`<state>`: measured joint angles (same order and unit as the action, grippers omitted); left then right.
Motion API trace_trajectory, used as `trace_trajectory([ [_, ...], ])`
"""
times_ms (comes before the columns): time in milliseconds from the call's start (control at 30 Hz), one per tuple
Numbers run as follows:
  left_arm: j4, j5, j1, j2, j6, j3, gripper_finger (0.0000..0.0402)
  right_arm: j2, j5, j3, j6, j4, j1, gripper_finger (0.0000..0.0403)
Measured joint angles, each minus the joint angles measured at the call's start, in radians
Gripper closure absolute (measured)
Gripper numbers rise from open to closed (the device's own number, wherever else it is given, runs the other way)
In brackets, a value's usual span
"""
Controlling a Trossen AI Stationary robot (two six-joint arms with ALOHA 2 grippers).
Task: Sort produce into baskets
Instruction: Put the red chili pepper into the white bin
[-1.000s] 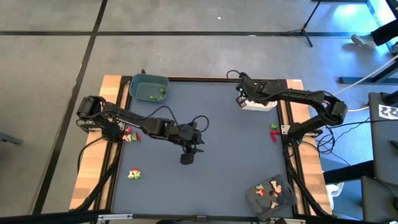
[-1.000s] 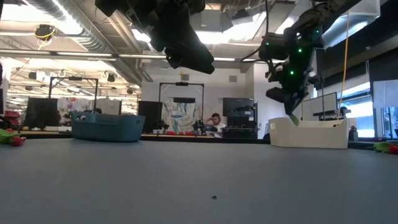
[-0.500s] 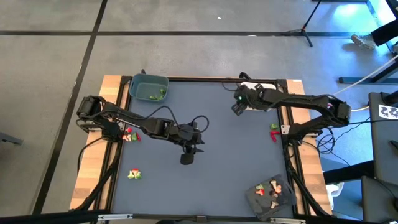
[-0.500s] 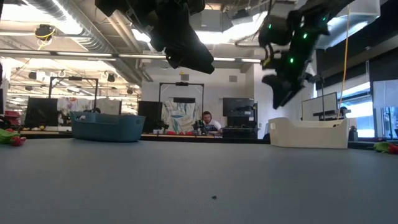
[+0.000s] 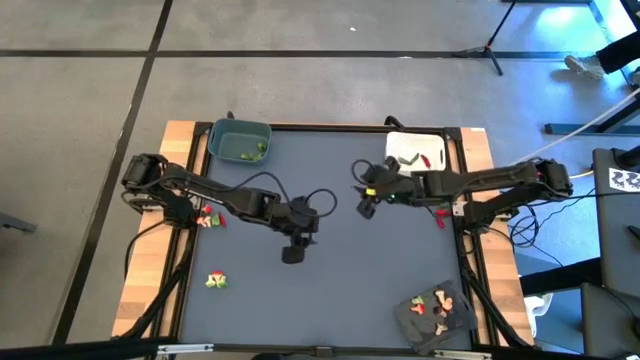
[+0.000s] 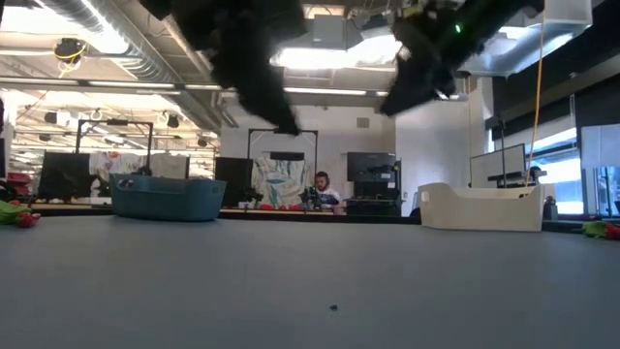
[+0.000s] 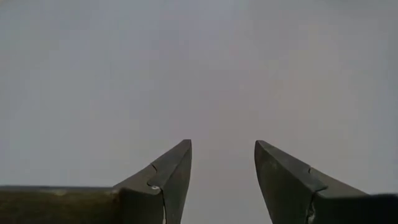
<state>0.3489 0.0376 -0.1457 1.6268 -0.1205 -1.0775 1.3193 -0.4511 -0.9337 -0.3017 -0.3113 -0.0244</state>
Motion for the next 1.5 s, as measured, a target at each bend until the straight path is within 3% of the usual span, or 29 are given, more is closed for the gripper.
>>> trace_trajectory([
  [133, 0.216, 0.002, -0.009, -0.021, 0.001, -0.003, 0.0231, 0.000, 0.000, 0.000, 0.043, 0.136, -0.039, 0.0219],
  [367, 0.662, 0.005, -0.011, -0.044, -0.039, -0.003, 0.0231, 0.026, -0.002, -0.001, 0.074, 0.140, -0.083, 0.0219],
  [567, 0.843, 0.028, -0.011, -0.043, -0.025, 0.027, 0.0231, 0.075, -0.010, -0.001, 0.074, 0.126, -0.080, 0.0219],
  [867, 0.967, 0.028, -0.009, 0.017, 0.021, 0.113, 0.0231, 0.089, -0.012, 0.000, 0.074, 0.128, -0.064, 0.0219],
  [1500, 0.966, 0.058, -0.009, 0.320, 0.085, 0.125, 0.0236, 0.094, -0.009, 0.000, 0.075, 0.128, -0.060, 0.0219],
])
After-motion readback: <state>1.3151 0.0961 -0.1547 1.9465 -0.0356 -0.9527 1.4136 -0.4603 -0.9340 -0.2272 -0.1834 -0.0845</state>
